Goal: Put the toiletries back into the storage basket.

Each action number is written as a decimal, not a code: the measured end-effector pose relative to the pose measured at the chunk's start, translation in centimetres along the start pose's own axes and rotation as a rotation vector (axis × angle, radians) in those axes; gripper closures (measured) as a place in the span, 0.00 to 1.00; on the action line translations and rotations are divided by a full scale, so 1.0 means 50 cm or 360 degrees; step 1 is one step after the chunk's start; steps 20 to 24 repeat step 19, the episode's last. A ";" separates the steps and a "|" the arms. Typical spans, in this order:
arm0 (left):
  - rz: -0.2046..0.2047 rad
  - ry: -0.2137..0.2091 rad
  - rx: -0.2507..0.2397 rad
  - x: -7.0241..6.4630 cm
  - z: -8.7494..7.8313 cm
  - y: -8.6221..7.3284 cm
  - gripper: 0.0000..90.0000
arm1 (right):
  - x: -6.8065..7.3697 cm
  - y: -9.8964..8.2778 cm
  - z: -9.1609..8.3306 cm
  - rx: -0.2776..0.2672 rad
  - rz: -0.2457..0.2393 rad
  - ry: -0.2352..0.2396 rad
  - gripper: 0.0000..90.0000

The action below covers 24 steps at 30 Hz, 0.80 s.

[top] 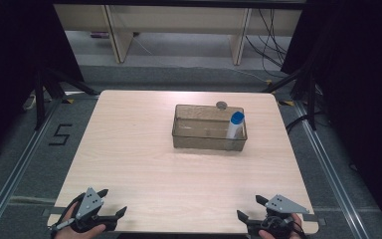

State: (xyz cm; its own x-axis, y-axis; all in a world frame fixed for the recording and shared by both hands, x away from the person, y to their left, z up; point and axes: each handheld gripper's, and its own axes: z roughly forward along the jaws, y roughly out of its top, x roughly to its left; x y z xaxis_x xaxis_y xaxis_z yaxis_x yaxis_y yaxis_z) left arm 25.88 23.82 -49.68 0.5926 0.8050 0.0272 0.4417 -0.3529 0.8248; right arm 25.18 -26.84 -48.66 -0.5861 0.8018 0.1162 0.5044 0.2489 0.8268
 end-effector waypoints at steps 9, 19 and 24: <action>0.0000 -0.0001 0.0000 0.000 0.000 0.000 0.17 | 0.000 0.000 -0.001 0.0031 -0.0014 -0.0001 0.17; 0.0013 0.0006 0.0014 0.002 -0.002 0.000 0.17 | -0.001 -0.001 0.001 0.0032 -0.0019 -0.0003 0.17; 0.0013 0.0006 0.0014 0.002 -0.002 0.000 0.17 | -0.001 -0.001 0.001 0.0032 -0.0019 -0.0003 0.17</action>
